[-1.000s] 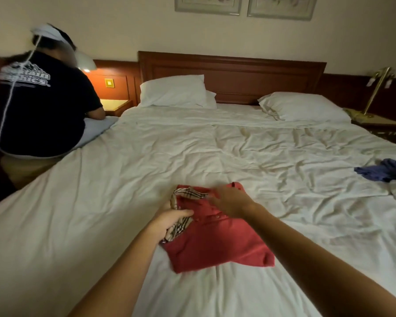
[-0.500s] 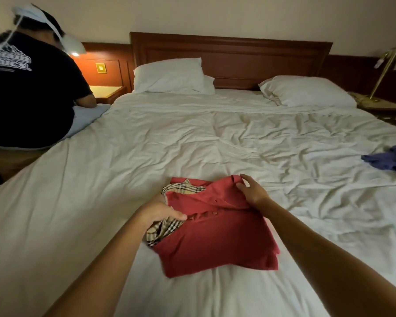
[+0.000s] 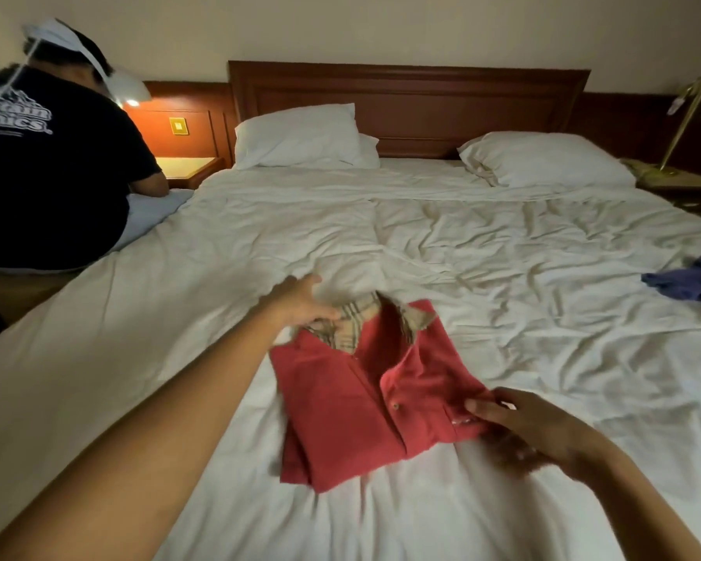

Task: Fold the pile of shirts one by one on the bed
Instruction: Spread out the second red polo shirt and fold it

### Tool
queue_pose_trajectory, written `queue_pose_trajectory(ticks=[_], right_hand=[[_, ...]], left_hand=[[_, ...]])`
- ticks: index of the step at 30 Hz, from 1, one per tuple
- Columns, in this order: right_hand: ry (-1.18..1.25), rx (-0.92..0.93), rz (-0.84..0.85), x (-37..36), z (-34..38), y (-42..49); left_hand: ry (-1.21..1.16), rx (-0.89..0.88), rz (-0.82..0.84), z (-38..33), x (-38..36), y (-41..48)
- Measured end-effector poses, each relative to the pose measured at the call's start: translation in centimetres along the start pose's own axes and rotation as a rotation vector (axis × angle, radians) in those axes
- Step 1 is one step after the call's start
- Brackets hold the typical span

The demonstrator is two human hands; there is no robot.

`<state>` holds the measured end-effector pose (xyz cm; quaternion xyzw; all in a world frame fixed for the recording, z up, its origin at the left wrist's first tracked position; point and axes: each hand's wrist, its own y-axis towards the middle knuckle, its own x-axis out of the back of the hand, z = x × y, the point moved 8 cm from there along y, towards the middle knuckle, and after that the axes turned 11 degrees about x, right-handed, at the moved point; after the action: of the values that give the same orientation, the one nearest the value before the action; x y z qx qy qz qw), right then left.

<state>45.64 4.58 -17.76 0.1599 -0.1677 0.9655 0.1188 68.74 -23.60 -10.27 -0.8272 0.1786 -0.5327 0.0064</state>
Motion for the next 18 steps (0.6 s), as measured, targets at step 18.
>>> queue_pose_trajectory(ticks=[18], right_hand=[[0.027,-0.030,-0.001,-2.5,-1.6,-2.8]], left_hand=[[-0.616,0.137,-0.041,7.7,-6.1,-9.9]])
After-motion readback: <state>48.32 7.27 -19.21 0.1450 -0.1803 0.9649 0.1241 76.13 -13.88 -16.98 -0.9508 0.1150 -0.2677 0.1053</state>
